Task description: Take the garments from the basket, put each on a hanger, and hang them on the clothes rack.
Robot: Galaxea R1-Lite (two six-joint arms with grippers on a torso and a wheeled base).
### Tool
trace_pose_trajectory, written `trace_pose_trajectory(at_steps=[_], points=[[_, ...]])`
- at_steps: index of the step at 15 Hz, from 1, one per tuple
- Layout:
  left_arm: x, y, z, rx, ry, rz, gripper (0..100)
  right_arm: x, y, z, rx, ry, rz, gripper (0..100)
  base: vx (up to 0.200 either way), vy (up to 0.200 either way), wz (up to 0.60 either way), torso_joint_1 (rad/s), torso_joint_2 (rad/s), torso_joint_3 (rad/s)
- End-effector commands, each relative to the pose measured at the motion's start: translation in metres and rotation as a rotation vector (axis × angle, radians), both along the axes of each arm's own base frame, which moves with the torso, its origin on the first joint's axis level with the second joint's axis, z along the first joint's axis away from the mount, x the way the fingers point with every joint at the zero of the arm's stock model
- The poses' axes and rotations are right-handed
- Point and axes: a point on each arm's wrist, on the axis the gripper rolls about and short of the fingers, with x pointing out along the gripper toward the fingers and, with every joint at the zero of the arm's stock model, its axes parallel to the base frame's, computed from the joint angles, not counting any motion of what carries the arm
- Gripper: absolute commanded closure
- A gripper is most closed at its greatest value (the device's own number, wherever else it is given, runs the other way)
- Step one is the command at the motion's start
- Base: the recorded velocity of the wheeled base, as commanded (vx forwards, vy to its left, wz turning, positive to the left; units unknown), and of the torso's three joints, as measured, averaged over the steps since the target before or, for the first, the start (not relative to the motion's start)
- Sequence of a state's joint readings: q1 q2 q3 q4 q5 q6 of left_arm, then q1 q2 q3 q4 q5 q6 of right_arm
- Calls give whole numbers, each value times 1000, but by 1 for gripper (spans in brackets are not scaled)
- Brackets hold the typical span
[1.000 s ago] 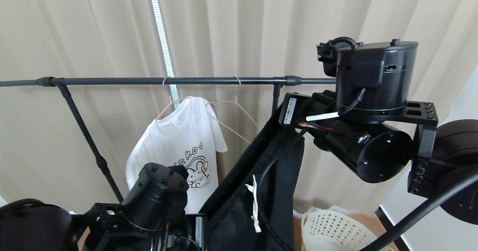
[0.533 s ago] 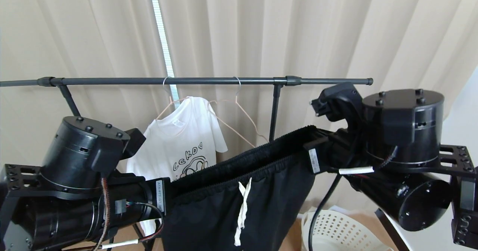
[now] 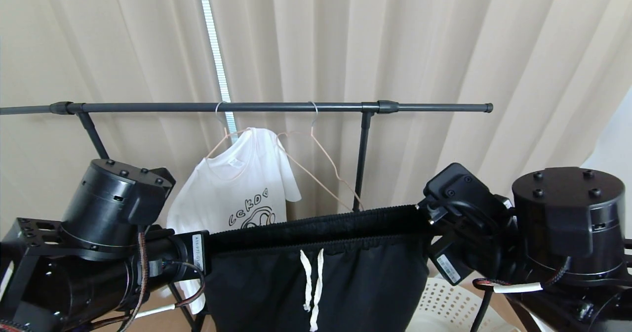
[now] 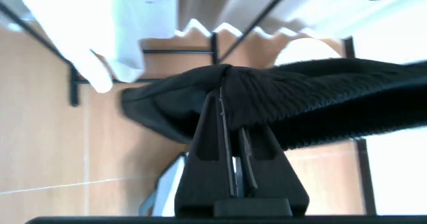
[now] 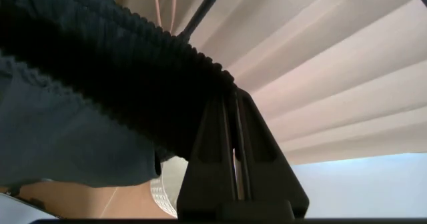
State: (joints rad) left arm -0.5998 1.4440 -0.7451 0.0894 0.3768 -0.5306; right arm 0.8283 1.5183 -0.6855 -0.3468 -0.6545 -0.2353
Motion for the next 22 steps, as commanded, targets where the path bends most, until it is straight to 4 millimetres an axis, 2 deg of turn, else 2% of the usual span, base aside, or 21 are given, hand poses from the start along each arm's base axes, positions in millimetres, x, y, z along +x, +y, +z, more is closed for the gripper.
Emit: trace_pose_trajectory(at_steps=[1, 3, 8, 11, 14, 15, 17, 18, 19, 20, 22], points=[[7, 0, -10, 40, 31, 26, 100, 3, -7, 3, 7, -9, -31, 100, 0, 0, 0, 0, 0, 0], [7, 1, -11, 41, 34, 27, 100, 7, -11, 3, 8, -9, -52, 100, 0, 0, 0, 0, 0, 0], [6, 0, -11, 38, 34, 21, 100, 33, -41, 5, -3, -7, -165, 100, 0, 0, 0, 0, 0, 0], [4, -1, -10, 33, 30, 12, 100, 38, -48, 5, -9, -7, -191, 100, 0, 0, 0, 0, 0, 0], [-4, -8, 8, -9, -37, -34, 100, 33, -47, 7, -35, -11, -164, 100, 0, 0, 0, 0, 0, 0], [-1, -11, 17, -22, -63, -49, 100, 30, -48, 8, -41, -14, -158, 100, 0, 0, 0, 0, 0, 0], [13, -22, 48, -4, -158, -116, 100, 18, -51, 15, -42, -36, -128, 100, 0, 0, 0, 0, 0, 0], [20, -27, 53, 14, -170, -134, 100, 11, -50, 18, -43, -47, -102, 100, 0, 0, 0, 0, 0, 0], [30, -35, 64, 40, -194, -160, 100, -4, -48, 21, -48, -44, -31, 100, 0, 0, 0, 0, 0, 0], [40, -44, 76, 61, -215, -201, 100, -26, -44, 25, -48, -17, 98, 100, 0, 0, 0, 0, 0, 0], [54, -68, 90, 11, -241, -308, 100, -59, -35, 27, -86, 43, 262, 100, 0, 0, 0, 0, 0, 0]])
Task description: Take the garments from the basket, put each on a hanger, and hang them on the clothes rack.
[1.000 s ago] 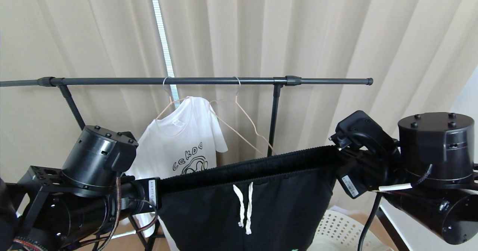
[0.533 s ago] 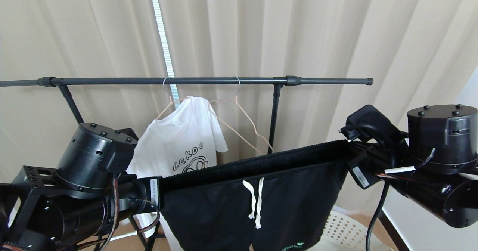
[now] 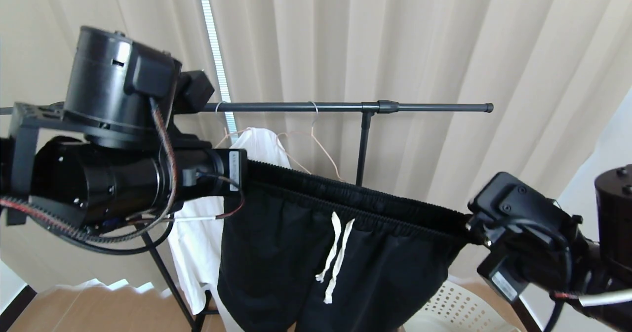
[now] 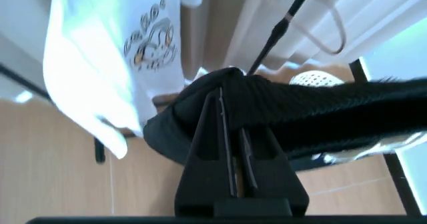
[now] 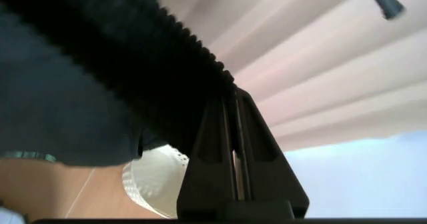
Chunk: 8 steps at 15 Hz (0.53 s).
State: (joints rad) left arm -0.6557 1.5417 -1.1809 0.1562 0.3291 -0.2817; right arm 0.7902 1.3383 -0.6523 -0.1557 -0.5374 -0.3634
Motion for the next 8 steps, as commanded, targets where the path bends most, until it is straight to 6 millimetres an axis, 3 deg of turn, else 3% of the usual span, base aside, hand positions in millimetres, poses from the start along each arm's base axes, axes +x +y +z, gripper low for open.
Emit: trace_pose_trajectory(at_steps=[1, 4, 8], points=[[25, -32, 4, -11, 1, -98, 100, -39, 6, 14, 41, 8, 180, 100, 0, 0, 0, 0, 0, 0], [45, -50, 9, -38, -19, -117, 100, -54, 18, 11, 66, 53, 313, 100, 0, 0, 0, 0, 0, 0], [52, -59, 22, -106, -41, -187, 100, -66, 44, 0, 172, 204, 462, 100, 0, 0, 0, 0, 0, 0]])
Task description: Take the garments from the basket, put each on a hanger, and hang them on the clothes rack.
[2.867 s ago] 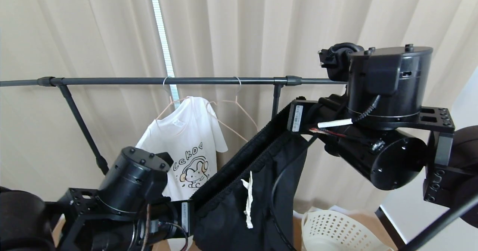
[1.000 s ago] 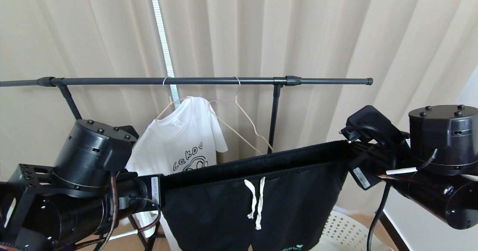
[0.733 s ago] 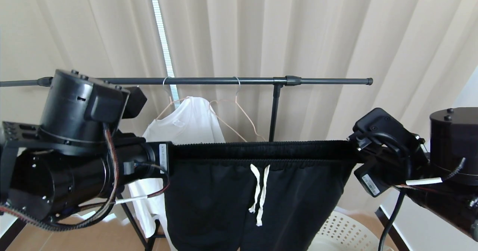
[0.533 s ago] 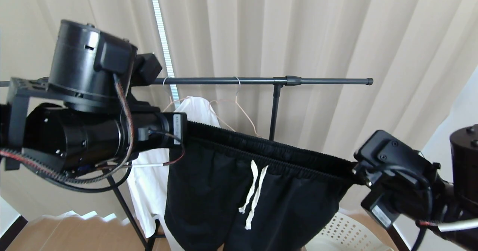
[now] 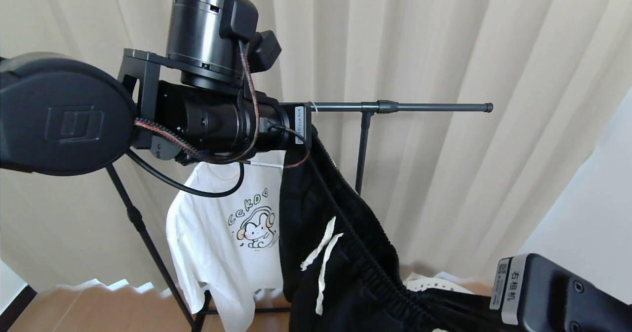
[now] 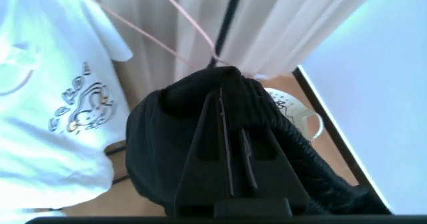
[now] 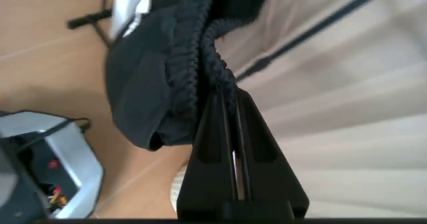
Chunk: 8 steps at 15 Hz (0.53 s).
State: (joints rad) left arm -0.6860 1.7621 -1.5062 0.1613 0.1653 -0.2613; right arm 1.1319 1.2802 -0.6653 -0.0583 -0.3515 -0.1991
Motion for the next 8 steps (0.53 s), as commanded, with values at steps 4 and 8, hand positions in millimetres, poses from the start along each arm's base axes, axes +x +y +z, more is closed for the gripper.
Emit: trace_pose_trajectory(at_steps=[4, 8], points=[[13, -18, 3, -63, 6, 10, 100, -7, 37, 7, 262, 118, 52, 100, 0, 0, 0, 0, 0, 0], [13, -22, 8, -98, 3, 15, 100, -5, 42, 13, 390, 95, 44, 100, 0, 0, 0, 0, 0, 0]])
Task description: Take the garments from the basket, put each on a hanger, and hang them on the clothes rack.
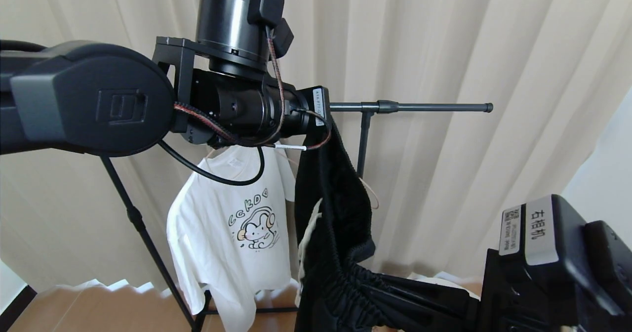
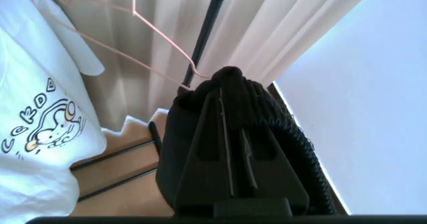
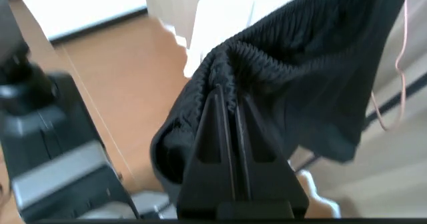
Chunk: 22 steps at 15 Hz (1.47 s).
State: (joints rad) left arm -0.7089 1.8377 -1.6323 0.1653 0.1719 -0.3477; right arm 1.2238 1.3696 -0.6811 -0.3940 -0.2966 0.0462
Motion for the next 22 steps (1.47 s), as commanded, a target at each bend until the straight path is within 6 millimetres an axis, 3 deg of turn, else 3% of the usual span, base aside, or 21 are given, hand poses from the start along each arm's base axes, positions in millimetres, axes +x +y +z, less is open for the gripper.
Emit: trace_pose_trajectory(at_steps=[1, 3, 5, 7, 10, 11, 13, 16, 18, 21, 22], points=[[0, -1, 0, 0, 0, 0, 100, 0, 2, -4, -16, 4, 1, 100, 0, 0, 0, 0, 0, 0], [0, 3, -3, 31, -2, 61, 100, 2, -2, -8, -56, -20, -54, 100, 0, 0, 0, 0, 0, 0], [-10, 14, -2, 83, 39, 87, 100, 17, -14, -13, -162, -101, -163, 100, 0, 0, 0, 0, 0, 0], [-27, 31, 2, 160, 121, 94, 100, 39, -30, -21, -279, -151, -268, 100, 0, 0, 0, 0, 0, 0], [-52, 51, -2, 275, 225, 93, 100, 70, -39, -22, -308, -133, -401, 100, 0, 0, 0, 0, 0, 0], [-66, 61, -12, 340, 260, 73, 100, 91, -43, -24, -321, -118, -485, 100, 0, 0, 0, 0, 0, 0], [-81, 69, -26, 397, 292, 44, 100, 113, -46, -25, -316, -93, -559, 100, 0, 0, 0, 0, 0, 0], [-122, 69, -63, 512, 360, -81, 100, 144, -26, -16, -145, -12, -660, 100, 0, 0, 0, 0, 0, 0], [-136, 64, -80, 547, 386, -138, 100, 162, -9, -7, -75, -8, -671, 100, 0, 0, 0, 0, 0, 0], [-160, 43, -88, 441, 428, -180, 100, 193, 30, -8, 35, 21, -672, 100, 0, 0, 0, 0, 0, 0], [-160, 43, -88, 440, 429, -182, 100, 193, 31, -8, 38, 21, -671, 100, 0, 0, 0, 0, 0, 0]])
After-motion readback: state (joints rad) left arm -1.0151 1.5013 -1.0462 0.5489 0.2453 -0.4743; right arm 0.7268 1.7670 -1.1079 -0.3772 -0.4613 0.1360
